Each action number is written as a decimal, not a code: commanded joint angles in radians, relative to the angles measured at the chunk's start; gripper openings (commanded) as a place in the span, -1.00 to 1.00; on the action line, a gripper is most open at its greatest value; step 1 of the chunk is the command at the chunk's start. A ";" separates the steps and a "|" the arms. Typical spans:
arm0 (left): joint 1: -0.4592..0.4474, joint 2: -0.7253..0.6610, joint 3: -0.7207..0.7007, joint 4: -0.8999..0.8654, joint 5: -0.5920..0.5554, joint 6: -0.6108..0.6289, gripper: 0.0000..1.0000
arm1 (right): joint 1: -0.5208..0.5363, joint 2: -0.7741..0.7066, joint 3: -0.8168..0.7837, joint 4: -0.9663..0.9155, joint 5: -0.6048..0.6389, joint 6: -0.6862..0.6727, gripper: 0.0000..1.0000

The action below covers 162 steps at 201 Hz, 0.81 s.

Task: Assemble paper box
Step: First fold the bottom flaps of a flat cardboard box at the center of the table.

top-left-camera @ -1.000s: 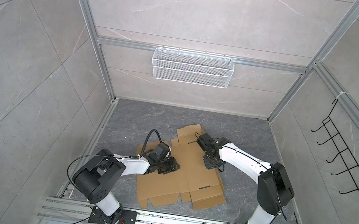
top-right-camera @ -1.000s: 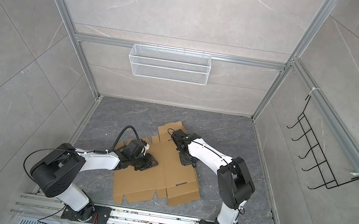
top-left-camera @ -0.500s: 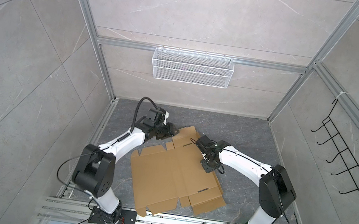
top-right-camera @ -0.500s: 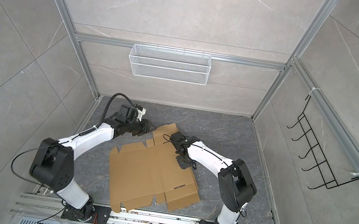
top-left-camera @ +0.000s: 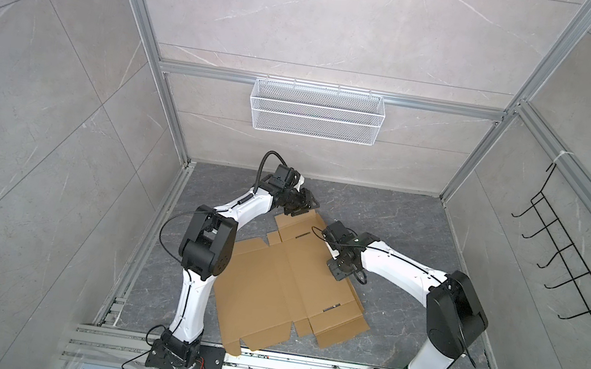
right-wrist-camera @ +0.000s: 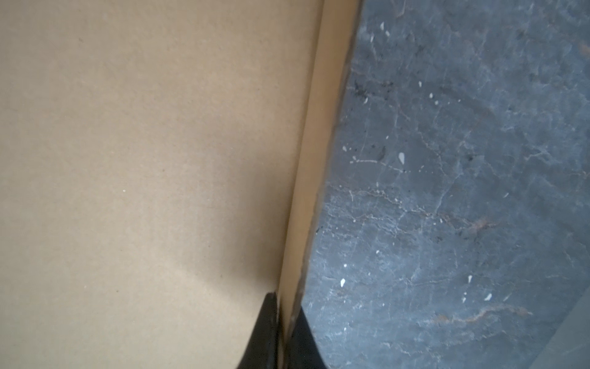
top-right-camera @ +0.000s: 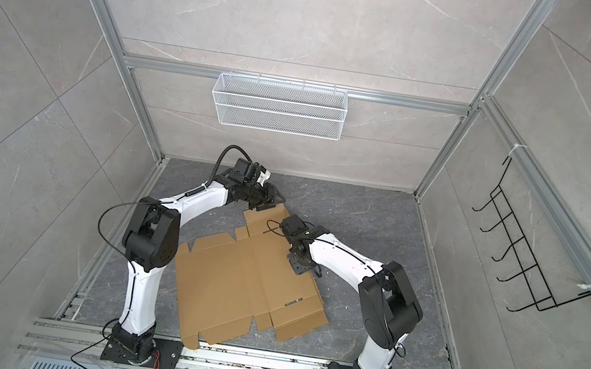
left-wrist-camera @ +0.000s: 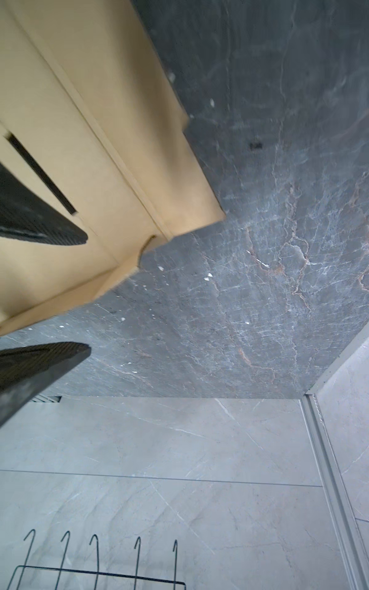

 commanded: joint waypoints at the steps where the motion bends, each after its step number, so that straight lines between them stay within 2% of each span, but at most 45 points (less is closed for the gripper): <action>1: -0.017 0.060 0.078 -0.002 0.040 -0.037 0.04 | 0.011 0.019 -0.014 0.023 -0.088 -0.025 -0.80; 90: -0.033 0.219 0.258 -0.072 0.041 0.002 0.05 | -0.008 0.030 -0.033 0.054 -0.126 -0.011 -0.83; 121: -0.025 0.227 0.275 -0.072 0.027 0.023 0.06 | -0.014 0.029 -0.047 0.065 -0.133 -0.006 -0.85; 162: -0.053 0.271 0.302 -0.083 0.063 0.021 0.05 | -0.023 0.041 -0.047 0.074 -0.139 0.006 -0.85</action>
